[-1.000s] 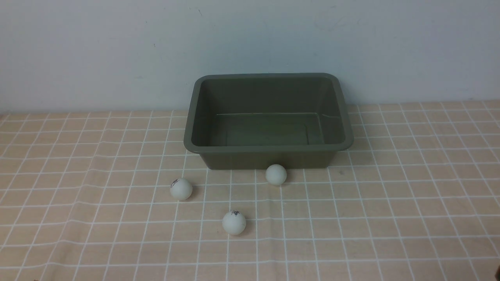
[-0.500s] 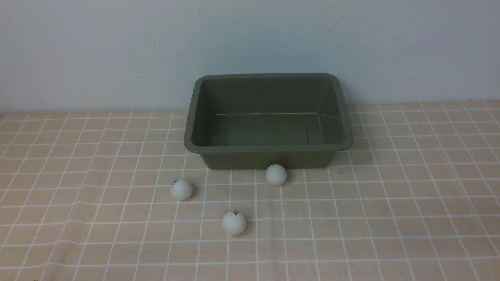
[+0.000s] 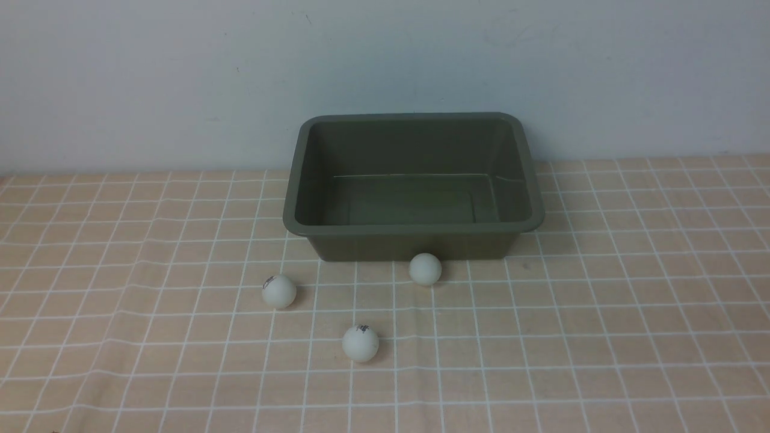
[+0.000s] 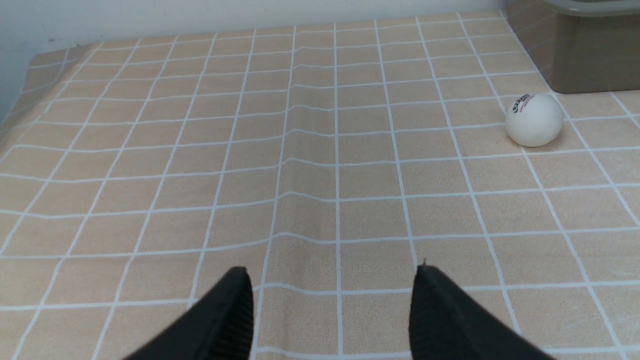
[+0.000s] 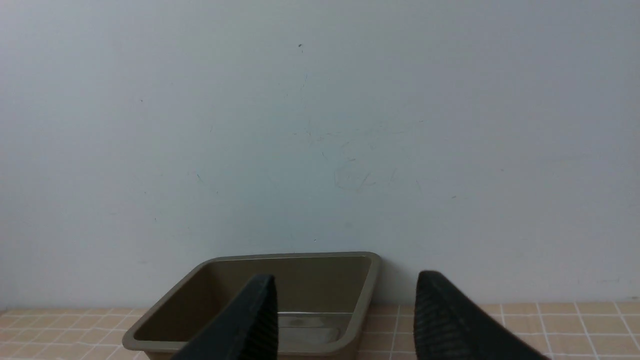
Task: Put the table tennis balls into the box on the light coffee tablecloth.
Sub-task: 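Reach for and grasp a ping pong ball on the table beside the basket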
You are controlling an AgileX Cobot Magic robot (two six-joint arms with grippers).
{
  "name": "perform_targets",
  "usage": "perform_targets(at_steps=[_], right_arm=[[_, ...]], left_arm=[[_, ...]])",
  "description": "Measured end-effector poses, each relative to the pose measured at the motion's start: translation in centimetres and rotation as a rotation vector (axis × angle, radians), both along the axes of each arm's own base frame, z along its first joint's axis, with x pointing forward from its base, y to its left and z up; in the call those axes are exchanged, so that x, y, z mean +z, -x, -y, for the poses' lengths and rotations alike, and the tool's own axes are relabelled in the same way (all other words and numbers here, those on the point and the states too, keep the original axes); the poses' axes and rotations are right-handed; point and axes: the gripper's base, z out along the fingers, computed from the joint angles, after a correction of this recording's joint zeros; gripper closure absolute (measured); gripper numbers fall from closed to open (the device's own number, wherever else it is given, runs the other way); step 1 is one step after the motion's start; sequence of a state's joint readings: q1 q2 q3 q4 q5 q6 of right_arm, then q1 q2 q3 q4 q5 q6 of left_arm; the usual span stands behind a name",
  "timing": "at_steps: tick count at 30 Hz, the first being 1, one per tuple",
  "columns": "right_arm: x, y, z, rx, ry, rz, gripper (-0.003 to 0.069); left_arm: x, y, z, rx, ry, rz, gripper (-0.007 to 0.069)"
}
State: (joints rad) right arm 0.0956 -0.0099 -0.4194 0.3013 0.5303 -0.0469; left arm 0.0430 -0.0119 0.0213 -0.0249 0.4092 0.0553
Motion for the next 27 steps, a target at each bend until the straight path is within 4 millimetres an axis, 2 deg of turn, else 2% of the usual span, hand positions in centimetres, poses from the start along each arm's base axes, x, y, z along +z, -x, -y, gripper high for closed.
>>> perform_targets(at_steps=[17, 27], right_arm=[[-0.2, 0.0, -0.1, 0.014, -0.019, -0.03, 0.0312], [-0.7, 0.0, -0.2, 0.028, 0.002, -0.084, 0.0312]], left_arm=[[0.0, 0.0, 0.0, 0.0, 0.008, 0.004, 0.0274], [1.5, -0.4, 0.7, 0.029, 0.439, 0.184, 0.0274]])
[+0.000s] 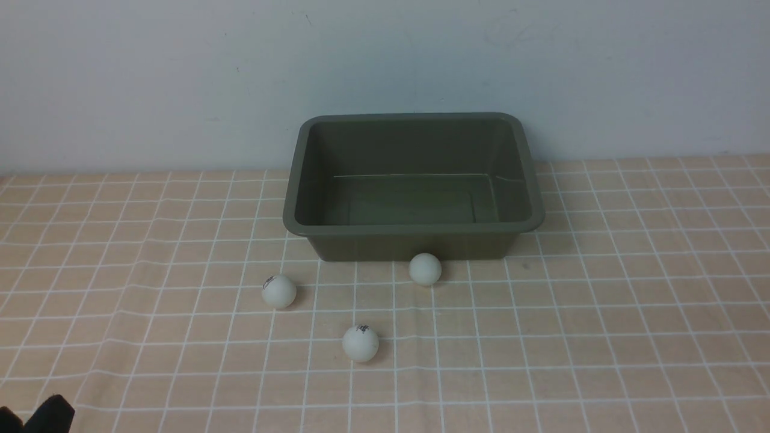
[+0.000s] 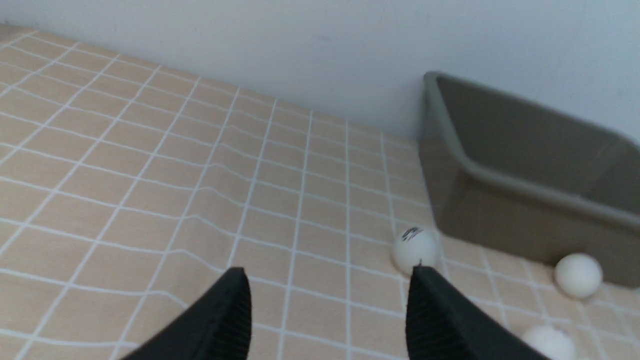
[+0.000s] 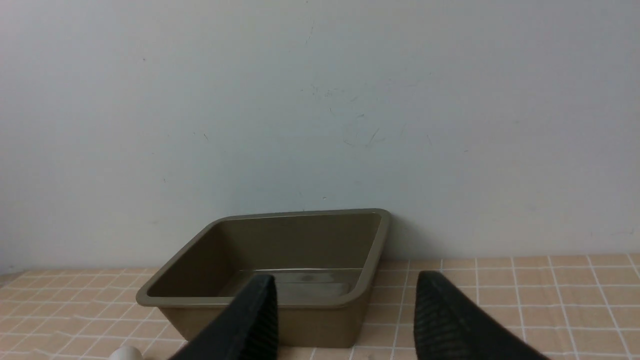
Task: Put the table tennis balls into the box on the light coffee tablecloth.
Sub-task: 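Reach for and grasp a ping pong ball on the table beside the basket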
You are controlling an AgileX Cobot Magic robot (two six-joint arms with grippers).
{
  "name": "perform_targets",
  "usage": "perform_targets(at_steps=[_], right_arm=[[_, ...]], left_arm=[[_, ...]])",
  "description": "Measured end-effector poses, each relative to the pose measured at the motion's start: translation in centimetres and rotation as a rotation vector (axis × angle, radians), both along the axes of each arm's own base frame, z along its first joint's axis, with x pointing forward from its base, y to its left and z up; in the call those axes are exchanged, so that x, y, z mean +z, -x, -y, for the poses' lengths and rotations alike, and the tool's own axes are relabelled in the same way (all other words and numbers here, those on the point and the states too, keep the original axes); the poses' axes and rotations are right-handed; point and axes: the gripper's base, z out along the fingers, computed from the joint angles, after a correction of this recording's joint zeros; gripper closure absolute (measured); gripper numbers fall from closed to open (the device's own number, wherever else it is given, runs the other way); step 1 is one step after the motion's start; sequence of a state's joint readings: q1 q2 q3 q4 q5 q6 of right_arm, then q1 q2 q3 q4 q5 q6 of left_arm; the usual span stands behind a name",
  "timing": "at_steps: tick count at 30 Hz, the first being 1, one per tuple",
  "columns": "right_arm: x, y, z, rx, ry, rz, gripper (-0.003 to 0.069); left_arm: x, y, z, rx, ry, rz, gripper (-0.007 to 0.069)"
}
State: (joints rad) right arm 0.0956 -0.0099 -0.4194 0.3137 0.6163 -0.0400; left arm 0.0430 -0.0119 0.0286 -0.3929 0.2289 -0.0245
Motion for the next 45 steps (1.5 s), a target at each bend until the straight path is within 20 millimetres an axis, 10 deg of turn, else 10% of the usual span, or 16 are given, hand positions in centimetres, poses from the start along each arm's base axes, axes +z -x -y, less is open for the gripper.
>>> perform_targets(at_steps=[8, 20, 30, 45], right_arm=[[-0.3, 0.0, -0.1, 0.009, 0.01, -0.032, 0.0312], [-0.7, 0.1, -0.2, 0.019, 0.024, -0.068, 0.0312], [-0.9, 0.1, -0.2, 0.025, 0.052, -0.083, 0.0312], [-1.2, 0.1, -0.3, 0.038, 0.132, -0.097, 0.0312]], left_arm=[[1.7, 0.1, 0.1, 0.003, 0.187, 0.091, 0.0274], [10.6, -0.7, 2.3, -0.3, -0.121, -0.128, 0.0274], [12.9, -9.4, 2.8, -0.557, -0.385, -0.345, 0.0237], [9.0, -24.2, 2.3, -0.705, -0.376, -0.624, 0.0179]])
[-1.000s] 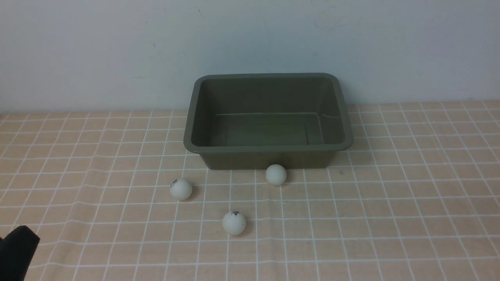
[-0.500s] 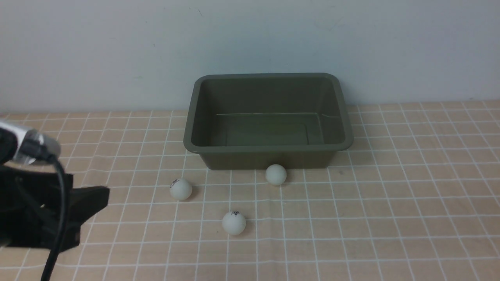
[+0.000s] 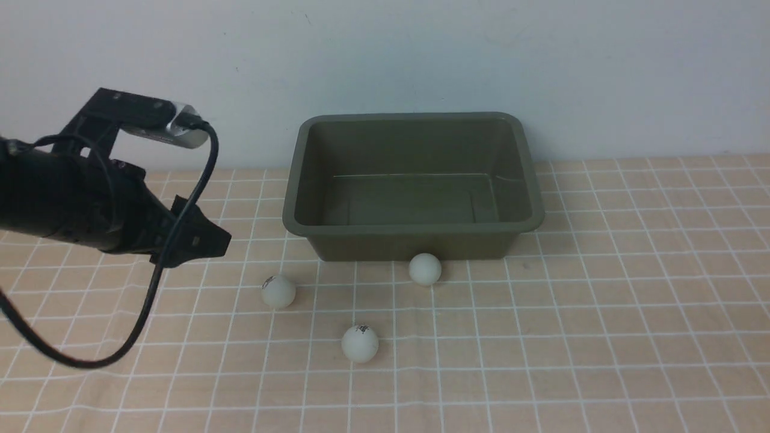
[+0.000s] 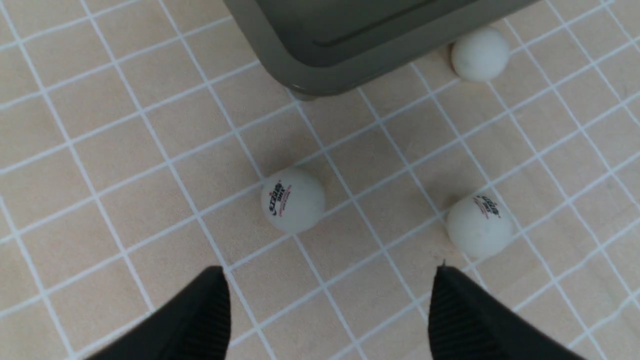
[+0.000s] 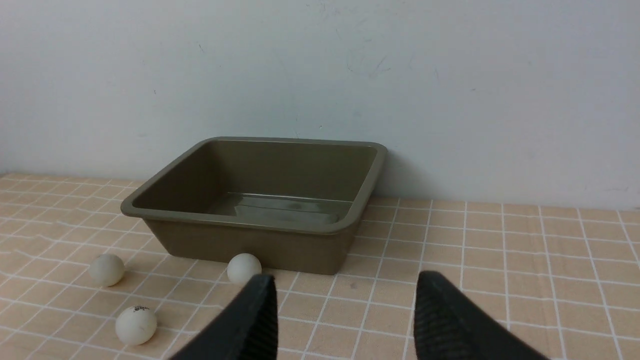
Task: Put the table tennis balls into the box on the light coffee tablecloth.
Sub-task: 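Reach for and grasp a ping pong ball on the table beside the basket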
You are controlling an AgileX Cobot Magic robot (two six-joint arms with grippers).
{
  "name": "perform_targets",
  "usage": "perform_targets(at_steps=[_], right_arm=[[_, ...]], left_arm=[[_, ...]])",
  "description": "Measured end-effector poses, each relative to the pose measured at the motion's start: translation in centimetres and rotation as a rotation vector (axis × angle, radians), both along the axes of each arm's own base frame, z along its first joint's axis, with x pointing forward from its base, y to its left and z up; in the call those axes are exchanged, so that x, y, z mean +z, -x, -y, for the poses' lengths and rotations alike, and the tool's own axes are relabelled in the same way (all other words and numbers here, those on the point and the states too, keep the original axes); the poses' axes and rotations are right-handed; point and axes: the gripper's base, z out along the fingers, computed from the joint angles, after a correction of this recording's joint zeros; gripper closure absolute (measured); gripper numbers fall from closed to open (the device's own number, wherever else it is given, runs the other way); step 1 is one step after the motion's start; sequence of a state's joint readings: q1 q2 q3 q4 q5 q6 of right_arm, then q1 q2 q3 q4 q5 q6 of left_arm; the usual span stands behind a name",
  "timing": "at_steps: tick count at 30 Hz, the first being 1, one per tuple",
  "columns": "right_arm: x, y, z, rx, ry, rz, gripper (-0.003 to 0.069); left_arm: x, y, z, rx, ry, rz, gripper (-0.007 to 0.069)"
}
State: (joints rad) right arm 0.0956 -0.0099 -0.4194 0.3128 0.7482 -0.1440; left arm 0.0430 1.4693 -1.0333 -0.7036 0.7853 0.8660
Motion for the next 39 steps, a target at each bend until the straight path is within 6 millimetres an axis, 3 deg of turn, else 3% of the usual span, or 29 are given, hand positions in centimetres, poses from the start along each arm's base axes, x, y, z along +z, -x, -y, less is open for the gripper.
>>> perform_targets(at_steps=[8, 13, 20, 27, 39], right_arm=[[0.0, 0.0, 0.0, 0.004, 0.052, 0.017, 0.0312], [0.0, 0.0, 0.0, 0.005, 0.065, 0.024, 0.0312], [0.1, 0.0, 0.0, 0.005, 0.066, 0.025, 0.0312], [0.1, 0.0, 0.0, 0.006, 0.068, 0.028, 0.0312], [0.5, -0.1, 0.1, -0.007, 0.059, 0.073, 0.0312]], left_arm=[[-4.2, -3.4, 0.4, 0.004, 0.019, -0.144, 0.0179], [-7.4, -5.1, 2.5, -0.046, 0.006, -0.213, 0.0179], [-9.9, -7.0, 4.7, -0.066, -0.046, -0.211, 0.0179], [-10.8, -8.2, 5.0, -0.03, -0.089, -0.155, 0.0179], [-10.9, -7.9, 5.5, -0.06, -0.104, -0.165, 0.0209]])
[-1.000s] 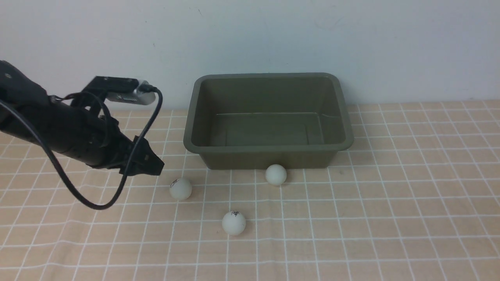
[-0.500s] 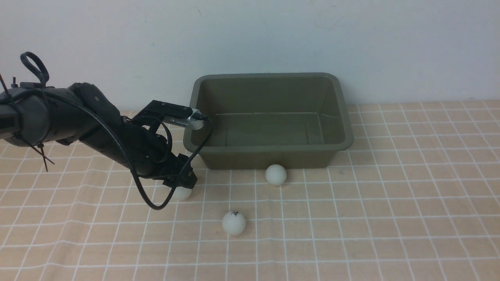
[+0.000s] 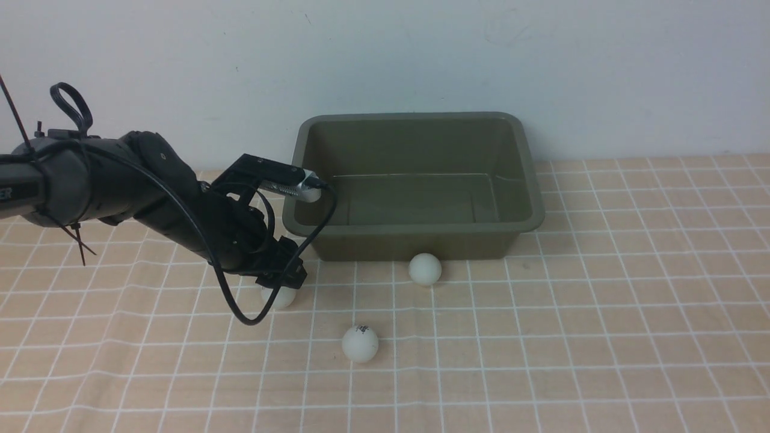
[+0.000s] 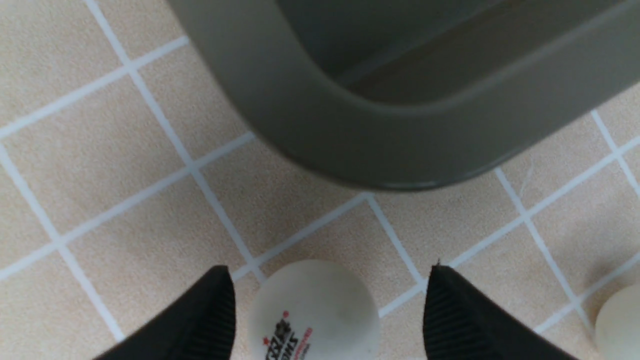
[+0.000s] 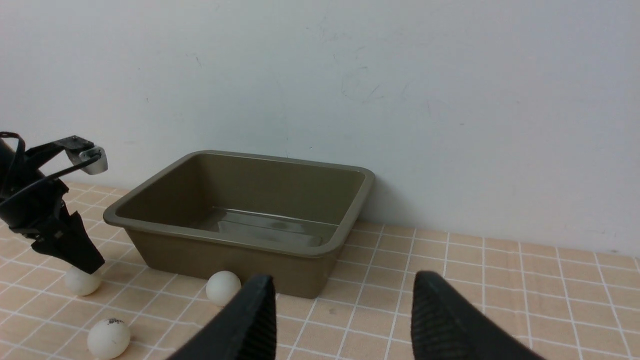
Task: Put the table tennis balls into the box on the light coffee tablecloth.
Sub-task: 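Reach for and grasp a ping pong ball on the table beside the basket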
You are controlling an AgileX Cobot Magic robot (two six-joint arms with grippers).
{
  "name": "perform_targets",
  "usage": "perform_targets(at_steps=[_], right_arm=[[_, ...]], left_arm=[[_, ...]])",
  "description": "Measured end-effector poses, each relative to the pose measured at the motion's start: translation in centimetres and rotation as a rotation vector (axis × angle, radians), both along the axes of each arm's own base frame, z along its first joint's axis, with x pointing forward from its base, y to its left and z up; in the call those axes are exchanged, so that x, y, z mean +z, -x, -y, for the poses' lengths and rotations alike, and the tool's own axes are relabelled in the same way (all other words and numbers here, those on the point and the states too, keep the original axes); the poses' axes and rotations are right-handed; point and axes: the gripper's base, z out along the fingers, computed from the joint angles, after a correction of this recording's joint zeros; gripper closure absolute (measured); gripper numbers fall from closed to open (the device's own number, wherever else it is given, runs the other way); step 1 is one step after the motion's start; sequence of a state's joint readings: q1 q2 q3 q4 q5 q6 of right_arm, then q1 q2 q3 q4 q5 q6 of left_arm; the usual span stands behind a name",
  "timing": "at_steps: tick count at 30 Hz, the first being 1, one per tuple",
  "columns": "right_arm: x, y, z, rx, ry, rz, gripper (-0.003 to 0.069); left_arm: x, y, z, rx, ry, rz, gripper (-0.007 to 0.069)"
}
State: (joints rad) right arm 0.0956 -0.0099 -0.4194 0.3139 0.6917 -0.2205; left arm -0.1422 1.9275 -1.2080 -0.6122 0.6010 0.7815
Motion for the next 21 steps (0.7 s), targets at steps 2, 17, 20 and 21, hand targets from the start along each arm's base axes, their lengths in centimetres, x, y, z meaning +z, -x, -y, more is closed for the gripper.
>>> perform_targets(at_steps=[2, 17, 20, 21], right_arm=[[0.11, -0.01, 0.03, -0.003, -0.001, 0.012, 0.0312], [0.22, -0.02, 0.05, -0.006, -0.004, 0.023, 0.0312], [0.22, -0.02, 0.05, -0.006, -0.004, 0.023, 0.0312], [0.22, -0.02, 0.05, -0.006, -0.004, 0.023, 0.0312]], left_arm=[[-0.04, 0.08, -0.03, -0.01, -0.007, -0.005, 0.0218], [-0.29, 0.3, -0.3, -0.027, -0.055, -0.023, 0.0221], [-0.33, 0.3, -0.32, -0.02, -0.055, -0.028, 0.0221], [-0.36, 0.29, -0.32, -0.019, -0.055, -0.028, 0.0221]])
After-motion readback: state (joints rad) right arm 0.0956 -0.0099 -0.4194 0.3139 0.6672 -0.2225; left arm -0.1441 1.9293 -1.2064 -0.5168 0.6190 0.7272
